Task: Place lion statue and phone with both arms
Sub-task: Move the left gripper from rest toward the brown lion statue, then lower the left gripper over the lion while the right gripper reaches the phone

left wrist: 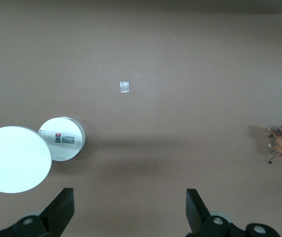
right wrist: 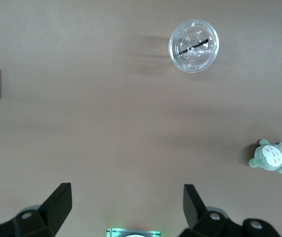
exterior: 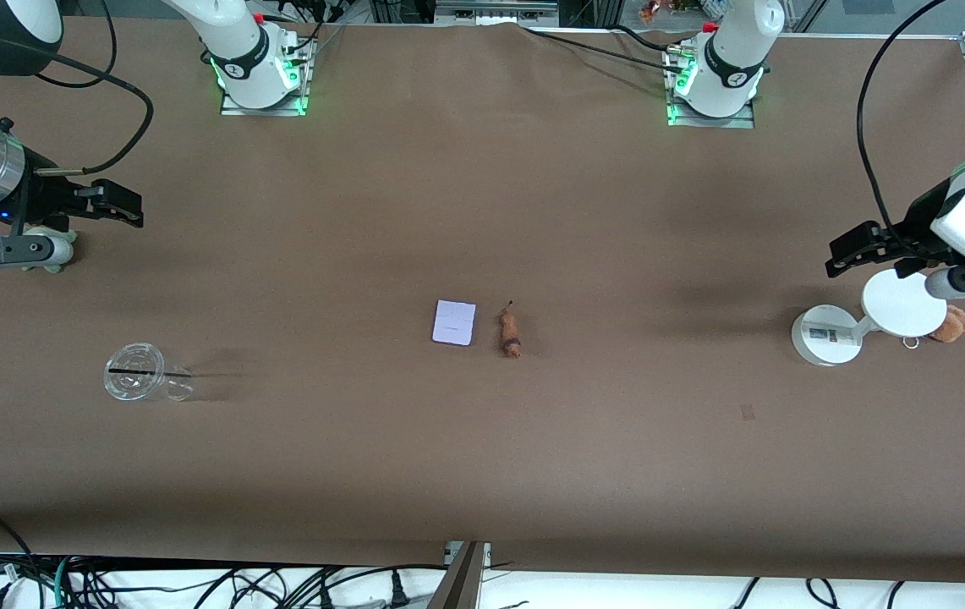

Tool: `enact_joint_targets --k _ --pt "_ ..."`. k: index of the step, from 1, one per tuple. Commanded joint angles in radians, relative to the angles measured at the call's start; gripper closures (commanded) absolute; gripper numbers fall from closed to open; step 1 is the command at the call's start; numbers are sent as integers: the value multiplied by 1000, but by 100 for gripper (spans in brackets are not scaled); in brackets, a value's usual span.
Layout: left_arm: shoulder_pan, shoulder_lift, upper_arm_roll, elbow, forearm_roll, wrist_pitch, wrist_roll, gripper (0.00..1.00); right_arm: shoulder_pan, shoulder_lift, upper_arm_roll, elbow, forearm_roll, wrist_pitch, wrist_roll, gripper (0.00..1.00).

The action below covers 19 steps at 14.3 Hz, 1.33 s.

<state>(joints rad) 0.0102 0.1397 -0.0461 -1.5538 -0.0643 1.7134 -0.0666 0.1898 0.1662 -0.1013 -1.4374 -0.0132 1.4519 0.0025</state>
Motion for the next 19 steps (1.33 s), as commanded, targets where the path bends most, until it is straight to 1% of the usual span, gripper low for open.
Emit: enact_joint_targets --k 1,2,4,6,9,10,13,14,15,17,19 --pt "-45 41 -3 92 -9 -18 2 0 2 -5 3 -3 -11 4 -6 0" --pt "-77 69 -3 128 -6 -18 -1 0 2 -5 3 -3 -11 4 -7 0" --pt "-131 99 -3 162 -5 -20 -60 0 2 -5 3 -3 -11 4 -7 0" --pt "-191 142 -3 169 -8 -17 -160 0 2 -4 3 -3 -13 5 -7 0" --pt "-275 205 -3 193 8 -14 -223 0 0 -1 3 -3 -11 5 -4 0" --pt "-295 224 -3 201 6 -9 -287 0 2 1 3 -3 -11 5 1 0" --pt "-369 342 -3 297 8 -2 -445 0 2 1 3 -1 -8 5 -1 0" --pt "-393 384 -3 329 6 23 -484 0 2 1 3 -1 -10 7 -6 0" --pt "-418 418 -1 339 8 55 -517 0 0 1 3 -1 -10 7 -6 0" --pt "-479 474 2 337 26 155 -605 0 -4 1 2 -1 -10 7 -7 0" --pt "-541 546 6 337 79 234 -662 0 -3 2 2 -1 -8 10 -7 0"
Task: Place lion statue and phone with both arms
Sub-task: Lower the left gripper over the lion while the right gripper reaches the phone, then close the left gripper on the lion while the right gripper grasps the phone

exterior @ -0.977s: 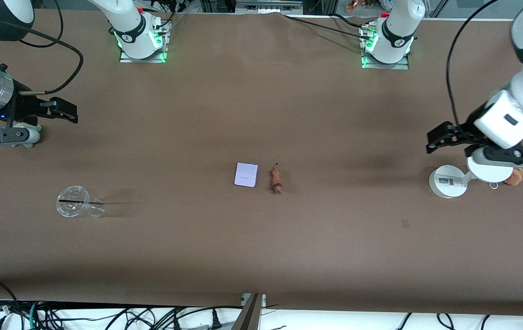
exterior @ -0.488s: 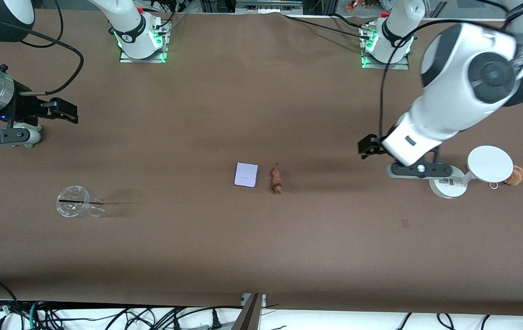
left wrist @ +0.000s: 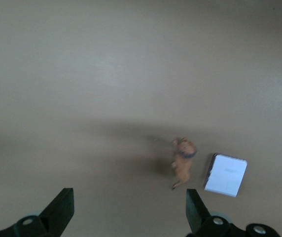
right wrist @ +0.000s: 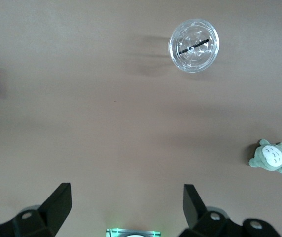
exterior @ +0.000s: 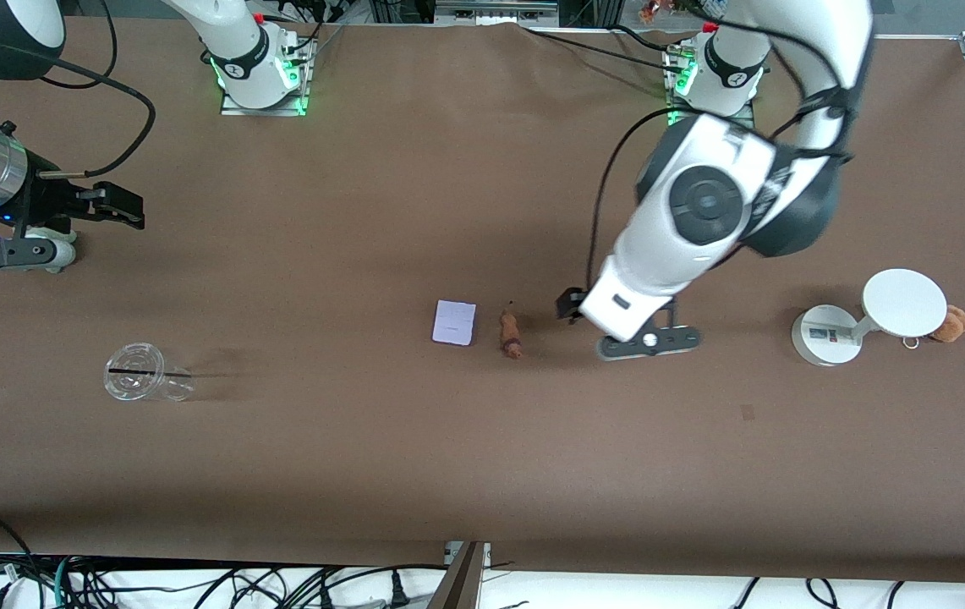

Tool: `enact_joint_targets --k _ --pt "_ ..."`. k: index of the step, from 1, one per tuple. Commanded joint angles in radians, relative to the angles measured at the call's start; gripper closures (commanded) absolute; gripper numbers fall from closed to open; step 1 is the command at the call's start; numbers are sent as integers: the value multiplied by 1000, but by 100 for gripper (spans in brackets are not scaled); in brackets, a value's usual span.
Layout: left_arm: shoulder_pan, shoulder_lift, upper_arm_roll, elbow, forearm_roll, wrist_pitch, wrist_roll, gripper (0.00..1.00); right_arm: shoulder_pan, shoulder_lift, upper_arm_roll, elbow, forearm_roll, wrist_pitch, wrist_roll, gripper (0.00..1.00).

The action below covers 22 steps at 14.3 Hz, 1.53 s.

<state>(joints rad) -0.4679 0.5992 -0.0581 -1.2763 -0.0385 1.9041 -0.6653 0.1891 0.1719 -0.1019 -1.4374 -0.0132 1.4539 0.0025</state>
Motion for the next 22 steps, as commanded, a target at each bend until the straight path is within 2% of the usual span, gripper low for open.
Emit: enact_joint_targets --k 1,6,10,12,13,14,15,17,20,22 --pt "-86 123 18 58 89 94 -75 0 -2 3 2 0 -7 13 -7 0" --pt "-155 264 24 60 98 302 -258 0 4 40 8 -2 5 23 -4 0" --pt "-176 310 27 58 108 319 -330 0 13 73 16 -2 22 19 -7 0" --pt "-201 329 27 58 158 319 -375 0 15 90 18 -2 22 25 -7 0" --pt "-205 329 26 55 198 317 -373 32 13 100 18 -2 24 26 -10 0" --pt "-206 327 24 54 219 317 -370 76 16 110 18 0 22 26 -4 0" --pt "-206 327 24 51 223 316 -370 97 21 122 19 0 22 43 11 0" --pt "-202 327 24 49 220 316 -369 100 39 164 19 2 32 129 34 0" --pt "-184 318 26 49 212 316 -369 100 91 247 19 3 94 256 141 0" --pt "-123 289 18 37 207 299 -293 100 141 317 19 3 94 360 221 0"
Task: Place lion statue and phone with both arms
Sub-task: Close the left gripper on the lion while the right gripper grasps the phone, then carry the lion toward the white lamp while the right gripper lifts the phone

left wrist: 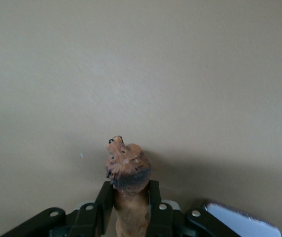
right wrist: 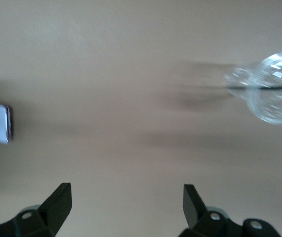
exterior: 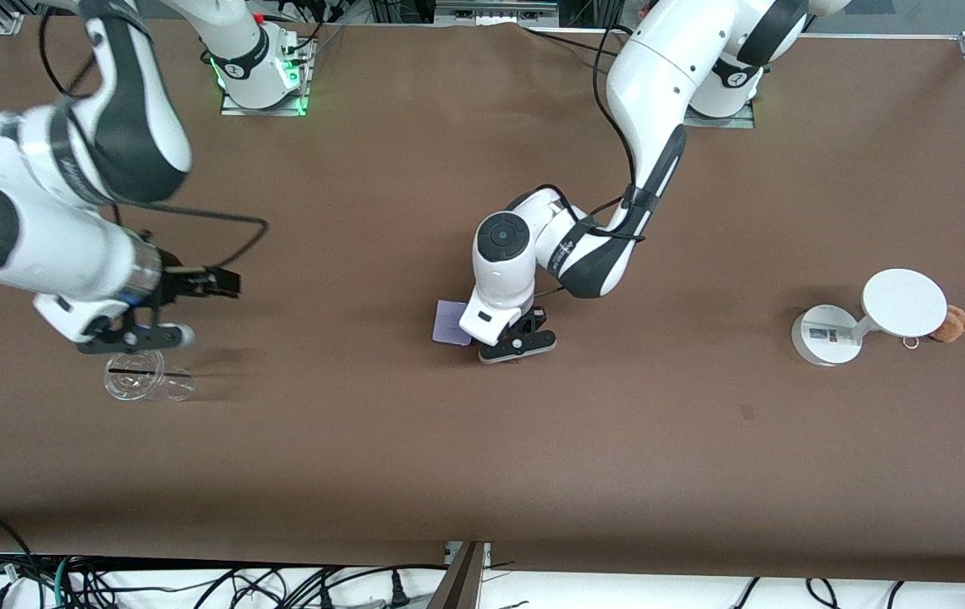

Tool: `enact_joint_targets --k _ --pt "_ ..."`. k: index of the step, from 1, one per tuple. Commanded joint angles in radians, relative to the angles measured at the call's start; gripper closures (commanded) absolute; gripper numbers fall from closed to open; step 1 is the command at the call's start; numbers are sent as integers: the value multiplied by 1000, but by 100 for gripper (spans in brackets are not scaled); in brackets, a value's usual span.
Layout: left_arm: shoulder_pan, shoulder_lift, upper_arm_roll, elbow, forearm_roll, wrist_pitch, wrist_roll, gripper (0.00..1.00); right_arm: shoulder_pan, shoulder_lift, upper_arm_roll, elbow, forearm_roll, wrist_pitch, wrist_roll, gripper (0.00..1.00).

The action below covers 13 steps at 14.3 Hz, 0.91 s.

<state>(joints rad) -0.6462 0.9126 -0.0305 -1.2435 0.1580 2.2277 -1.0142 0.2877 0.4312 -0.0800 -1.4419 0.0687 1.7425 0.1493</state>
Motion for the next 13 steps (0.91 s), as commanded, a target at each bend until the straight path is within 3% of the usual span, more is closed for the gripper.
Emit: enact_joint_targets --k 1,5,8,10,13 --pt "89 -68 -15 -35 5 -33 101 100 65 90 -3 8 13 119 111 0" --pt "186 -334 -17 -304 5 -45 273 100 166 182 -3 8 16 300 300 0" --pt "299 -446 -22 -425 -8 -42 457 100 267 239 -3 9 13 389 432 0" --pt "357 -549 -23 -555 -9 -37 554 100 327 285 -3 9 11 477 508 0" --pt "451 -632 -25 -706 -11 65 701 100 404 360 -4 17 3 609 616 0"
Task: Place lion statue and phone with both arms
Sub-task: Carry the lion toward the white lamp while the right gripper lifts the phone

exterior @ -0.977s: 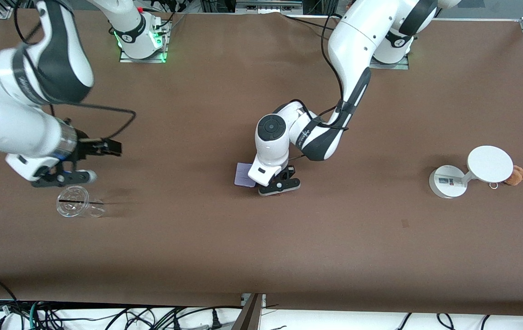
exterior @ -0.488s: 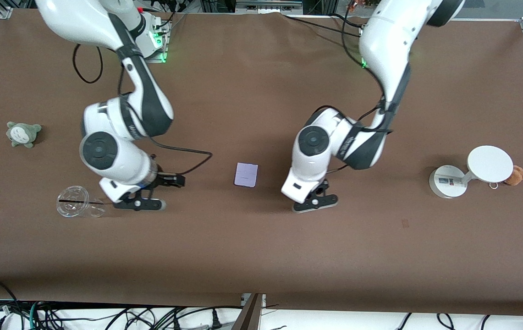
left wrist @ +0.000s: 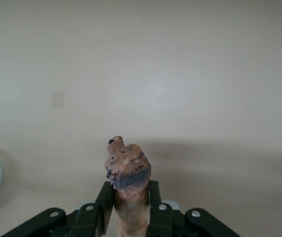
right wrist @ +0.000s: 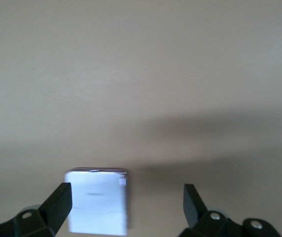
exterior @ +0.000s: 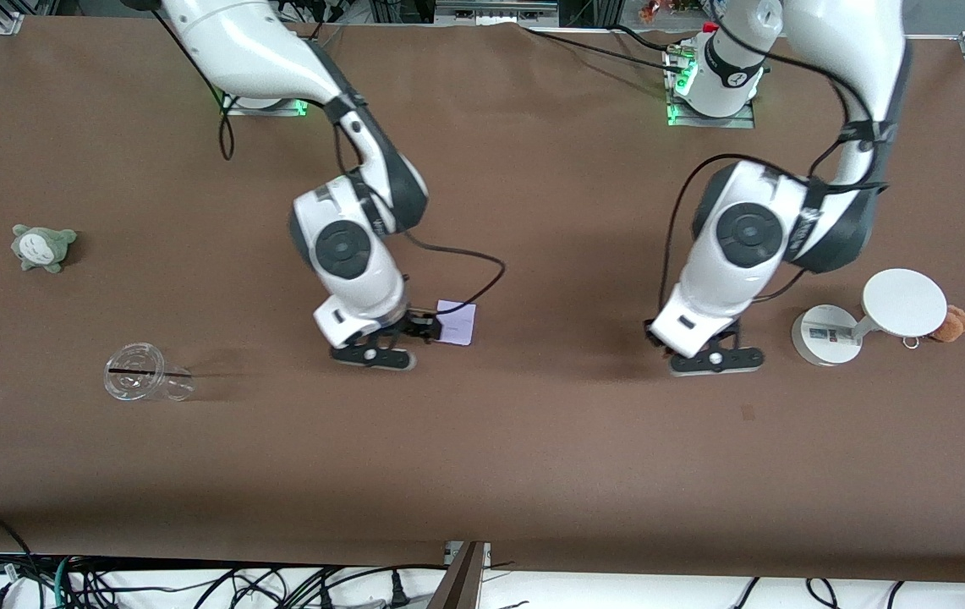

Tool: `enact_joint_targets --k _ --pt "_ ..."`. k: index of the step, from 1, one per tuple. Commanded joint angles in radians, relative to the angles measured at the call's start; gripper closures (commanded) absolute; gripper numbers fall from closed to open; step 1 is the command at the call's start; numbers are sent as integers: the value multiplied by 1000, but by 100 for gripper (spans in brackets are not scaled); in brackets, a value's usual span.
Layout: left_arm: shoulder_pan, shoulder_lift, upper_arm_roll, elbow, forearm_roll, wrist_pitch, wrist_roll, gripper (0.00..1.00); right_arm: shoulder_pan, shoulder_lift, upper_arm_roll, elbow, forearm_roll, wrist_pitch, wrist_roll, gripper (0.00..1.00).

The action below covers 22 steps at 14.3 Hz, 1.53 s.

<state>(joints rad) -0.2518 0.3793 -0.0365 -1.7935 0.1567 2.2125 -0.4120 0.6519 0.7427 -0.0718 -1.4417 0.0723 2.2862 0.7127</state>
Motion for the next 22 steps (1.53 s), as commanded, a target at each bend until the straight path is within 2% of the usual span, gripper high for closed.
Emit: enact_joint_targets --k 1,3,5,8,11,15,16,17,19,20,21,22 --pt "86 -112 -19 -176 -9 88 148 100 63 73 -16 27 -2 79 56 0" --pt "124 -94 -19 -184 -9 122 205 100 97 110 -20 47 -5 82 68 0" --pt "172 -19 -17 -205 -9 270 261 100 103 125 -20 47 -8 84 70 0" --pt "252 64 -31 -204 -9 369 338 100 106 132 -19 46 -43 84 68 0" --pt "270 108 -40 -193 -9 381 349 100 106 135 -19 44 -45 84 68 0" --pt "270 112 -40 -193 -9 378 345 98 104 148 -19 44 -42 84 71 0" --pt "270 110 -40 -193 -9 372 344 44 104 152 -19 44 -42 84 71 0" --pt "270 110 -42 -191 -9 372 344 0 104 153 -19 46 -40 84 74 0" --pt "269 96 -42 -190 -9 366 346 0 104 162 -19 46 -39 98 96 2" --pt "269 83 -43 -188 -9 349 346 0 104 168 -19 46 -40 122 105 20" --pt "269 70 -48 -185 -9 336 346 0 104 170 -19 47 -40 139 105 43" --pt "270 50 -56 -175 -9 319 346 0 104 170 -19 47 -40 141 105 55"
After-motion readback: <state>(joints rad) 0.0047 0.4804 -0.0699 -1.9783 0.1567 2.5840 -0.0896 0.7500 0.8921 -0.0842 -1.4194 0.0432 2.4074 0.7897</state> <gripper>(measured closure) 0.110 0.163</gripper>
